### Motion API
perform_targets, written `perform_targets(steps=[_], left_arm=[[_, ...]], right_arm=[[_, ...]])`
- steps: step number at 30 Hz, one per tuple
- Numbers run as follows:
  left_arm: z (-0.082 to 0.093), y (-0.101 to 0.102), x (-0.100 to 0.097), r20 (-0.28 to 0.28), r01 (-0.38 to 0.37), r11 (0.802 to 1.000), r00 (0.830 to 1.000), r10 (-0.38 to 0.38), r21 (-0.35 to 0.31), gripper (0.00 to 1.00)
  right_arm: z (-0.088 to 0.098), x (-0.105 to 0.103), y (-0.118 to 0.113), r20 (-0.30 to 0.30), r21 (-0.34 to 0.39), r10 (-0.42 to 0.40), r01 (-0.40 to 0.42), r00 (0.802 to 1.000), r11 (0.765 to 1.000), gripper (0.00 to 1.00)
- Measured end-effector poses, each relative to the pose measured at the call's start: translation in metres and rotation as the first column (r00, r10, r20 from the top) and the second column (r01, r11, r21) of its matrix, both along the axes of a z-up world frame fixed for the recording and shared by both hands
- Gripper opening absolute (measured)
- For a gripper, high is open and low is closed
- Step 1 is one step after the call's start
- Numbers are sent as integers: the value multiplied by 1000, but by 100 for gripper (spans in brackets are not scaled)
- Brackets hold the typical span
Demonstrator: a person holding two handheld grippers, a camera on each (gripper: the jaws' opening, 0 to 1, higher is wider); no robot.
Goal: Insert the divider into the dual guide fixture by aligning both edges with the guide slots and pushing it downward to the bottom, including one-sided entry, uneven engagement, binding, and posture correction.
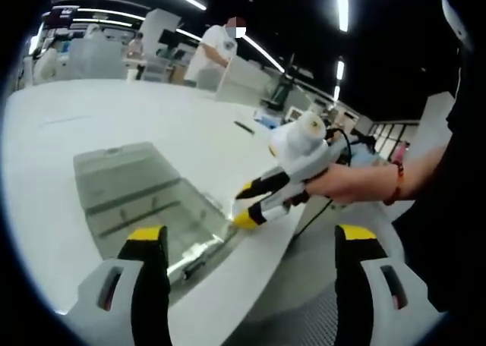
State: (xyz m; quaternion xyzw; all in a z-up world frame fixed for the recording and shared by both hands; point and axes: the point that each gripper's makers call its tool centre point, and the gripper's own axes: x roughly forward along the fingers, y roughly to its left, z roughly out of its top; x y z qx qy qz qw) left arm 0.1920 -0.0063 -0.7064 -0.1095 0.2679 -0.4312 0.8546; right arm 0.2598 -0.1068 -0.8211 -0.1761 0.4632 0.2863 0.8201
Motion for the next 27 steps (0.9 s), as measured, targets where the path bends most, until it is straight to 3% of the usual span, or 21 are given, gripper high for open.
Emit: perform_targets(steps=[10,27], left_arm=[[0,3,1,2,-11,1000,1000,11,3,89],[3,0,1,6,-6,1000,1000,6,-4,89]], right_arm=[[0,0,1,-4,9,5,-5,1000,1000,30],[11,4,-1,45,27,-6,5,999,1000,30]])
